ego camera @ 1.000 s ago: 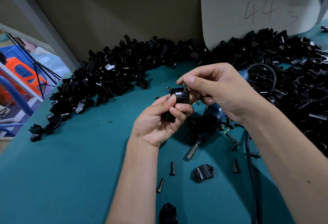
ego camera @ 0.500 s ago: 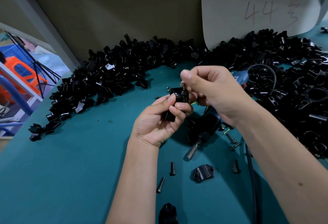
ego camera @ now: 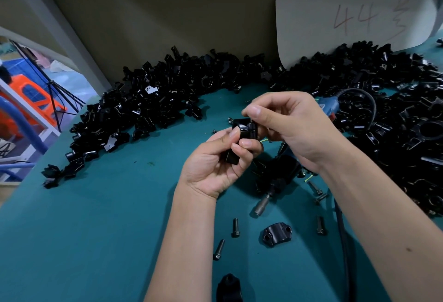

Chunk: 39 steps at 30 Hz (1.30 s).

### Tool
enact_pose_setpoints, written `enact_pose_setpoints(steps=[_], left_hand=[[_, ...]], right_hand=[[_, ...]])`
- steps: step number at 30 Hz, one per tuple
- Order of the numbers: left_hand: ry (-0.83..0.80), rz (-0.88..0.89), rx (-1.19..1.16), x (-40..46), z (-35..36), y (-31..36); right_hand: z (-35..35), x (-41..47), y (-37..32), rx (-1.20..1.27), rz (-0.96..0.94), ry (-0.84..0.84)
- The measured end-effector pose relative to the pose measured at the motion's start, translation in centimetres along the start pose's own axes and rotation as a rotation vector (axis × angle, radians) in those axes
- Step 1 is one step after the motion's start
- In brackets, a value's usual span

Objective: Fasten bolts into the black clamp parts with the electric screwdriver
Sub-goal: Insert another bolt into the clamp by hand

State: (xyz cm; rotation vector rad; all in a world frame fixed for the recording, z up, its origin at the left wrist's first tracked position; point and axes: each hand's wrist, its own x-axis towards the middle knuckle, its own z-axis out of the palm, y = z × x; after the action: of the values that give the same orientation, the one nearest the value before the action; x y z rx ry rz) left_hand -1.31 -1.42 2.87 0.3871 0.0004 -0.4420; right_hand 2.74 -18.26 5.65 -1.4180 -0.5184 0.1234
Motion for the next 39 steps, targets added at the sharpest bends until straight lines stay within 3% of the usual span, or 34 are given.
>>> enact_pose_setpoints(steps=[6, 11, 16, 24, 31, 36, 39], left_hand=[[0.012, 0.029, -0.001, 0.1, -0.1, 0.0], [-0.034, 0.017, -0.035, -0.2, 0.1, 0.2], [-0.035, 0.000, 0.031, -0.2, 0.1, 0.2], [0.025, 0.047, 0.257, 0.2, -0.8, 0.6], [0.214, 0.346, 0.831, 1.3, -1.0, 0.1], [0.260, 0.441, 0.986, 1.4, -1.0, 0.0], [0.253, 0.500, 1.040, 1.4, -1.1, 0.0]], right_hand=[[0.4, 0.4, 0.4, -0.003, 0.019, 0.093], [-0.5, 0.1, 0.6, -0.052, 0.067, -0.042], [-0.2, 0.3, 0.6, 0.052, 0.085, -0.008], [0.4, 0.6, 0.7, -0.008, 0.085, 0.104], [0.6, 1.1, 2.1, -0.403, 0.063, 0.302], [-0.3, 0.8, 1.7, -0.846, -0.056, 0.114], [-0.6, 0.7, 1.7, -0.858, -0.081, 0.050]])
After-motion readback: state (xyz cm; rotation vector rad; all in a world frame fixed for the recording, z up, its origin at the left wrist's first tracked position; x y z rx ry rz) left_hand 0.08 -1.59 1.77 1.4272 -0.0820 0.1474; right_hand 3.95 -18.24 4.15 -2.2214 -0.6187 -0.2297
